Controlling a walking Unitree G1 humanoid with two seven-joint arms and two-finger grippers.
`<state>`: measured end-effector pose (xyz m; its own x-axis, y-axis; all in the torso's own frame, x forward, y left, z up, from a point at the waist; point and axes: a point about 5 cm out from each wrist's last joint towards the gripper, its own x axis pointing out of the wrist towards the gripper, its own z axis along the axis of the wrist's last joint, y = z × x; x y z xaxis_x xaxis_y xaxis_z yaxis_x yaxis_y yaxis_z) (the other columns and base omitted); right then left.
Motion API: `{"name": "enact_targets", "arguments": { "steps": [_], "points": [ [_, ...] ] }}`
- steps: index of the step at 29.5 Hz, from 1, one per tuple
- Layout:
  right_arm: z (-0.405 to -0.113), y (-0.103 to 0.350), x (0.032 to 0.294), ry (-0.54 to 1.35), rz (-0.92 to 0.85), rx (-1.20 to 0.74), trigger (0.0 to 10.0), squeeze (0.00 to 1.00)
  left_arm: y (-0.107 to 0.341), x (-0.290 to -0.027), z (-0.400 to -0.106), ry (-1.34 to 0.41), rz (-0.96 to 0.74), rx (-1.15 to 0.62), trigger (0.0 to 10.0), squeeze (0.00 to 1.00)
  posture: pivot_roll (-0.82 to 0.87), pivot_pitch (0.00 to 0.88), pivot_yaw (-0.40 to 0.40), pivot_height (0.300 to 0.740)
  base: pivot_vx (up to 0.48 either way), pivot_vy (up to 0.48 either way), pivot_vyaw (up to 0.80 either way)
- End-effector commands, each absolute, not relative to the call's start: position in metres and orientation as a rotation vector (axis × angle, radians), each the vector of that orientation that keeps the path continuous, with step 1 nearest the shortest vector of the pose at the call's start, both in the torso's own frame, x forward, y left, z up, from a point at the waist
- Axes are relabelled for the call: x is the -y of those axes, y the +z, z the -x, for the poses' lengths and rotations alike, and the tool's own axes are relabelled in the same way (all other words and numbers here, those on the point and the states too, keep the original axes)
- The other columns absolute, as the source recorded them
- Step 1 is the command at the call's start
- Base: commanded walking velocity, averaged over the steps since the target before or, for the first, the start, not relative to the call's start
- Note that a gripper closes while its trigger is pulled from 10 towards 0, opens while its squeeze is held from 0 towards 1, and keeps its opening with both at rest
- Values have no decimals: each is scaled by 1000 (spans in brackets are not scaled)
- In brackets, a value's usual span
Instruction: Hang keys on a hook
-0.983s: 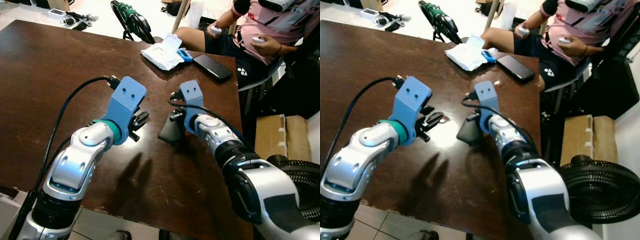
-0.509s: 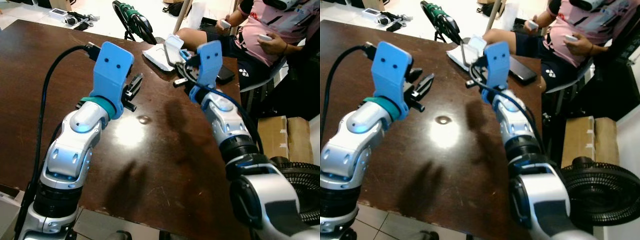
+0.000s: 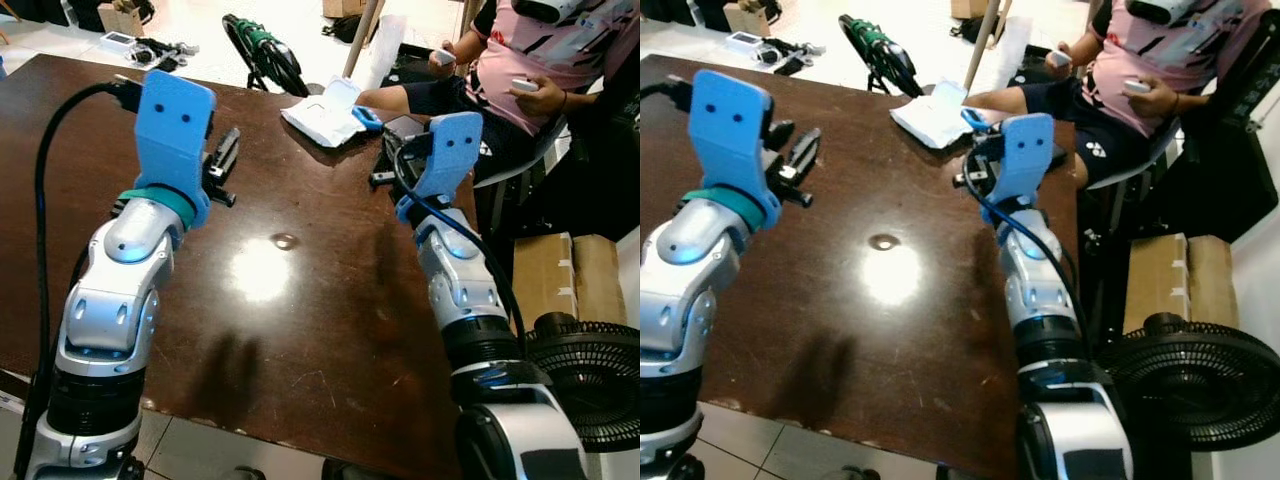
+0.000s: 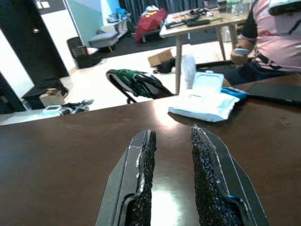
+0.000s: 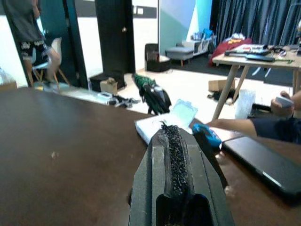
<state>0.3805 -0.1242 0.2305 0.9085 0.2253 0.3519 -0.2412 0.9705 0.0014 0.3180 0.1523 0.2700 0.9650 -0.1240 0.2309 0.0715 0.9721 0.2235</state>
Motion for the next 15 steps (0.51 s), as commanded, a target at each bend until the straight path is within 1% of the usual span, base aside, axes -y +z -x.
{"name": "enact_targets", "arguments": {
  "steps": [1,5,6,13,15],
  "points": [
    [-378,232,124,222,-63,378,10000,0,261,-159,-322,-58,-236,216,10000,0,90,0,66,740,0,0,0],
    [-377,236,121,225,-56,394,10000,0,260,-159,-324,-56,-231,214,10000,0,87,0,62,740,0,0,0],
    [-376,237,121,227,-57,398,10000,0,259,-159,-326,-55,-225,204,10000,0,86,0,50,740,0,0,0],
    [-374,240,121,216,-70,403,10000,0,258,-160,-329,-42,-218,197,10000,0,86,0,52,740,0,0,0],
    [-374,241,120,208,-85,405,10000,0,259,-160,-329,-37,-218,201,10000,0,87,0,53,740,-386,0,0]
  ]
}}
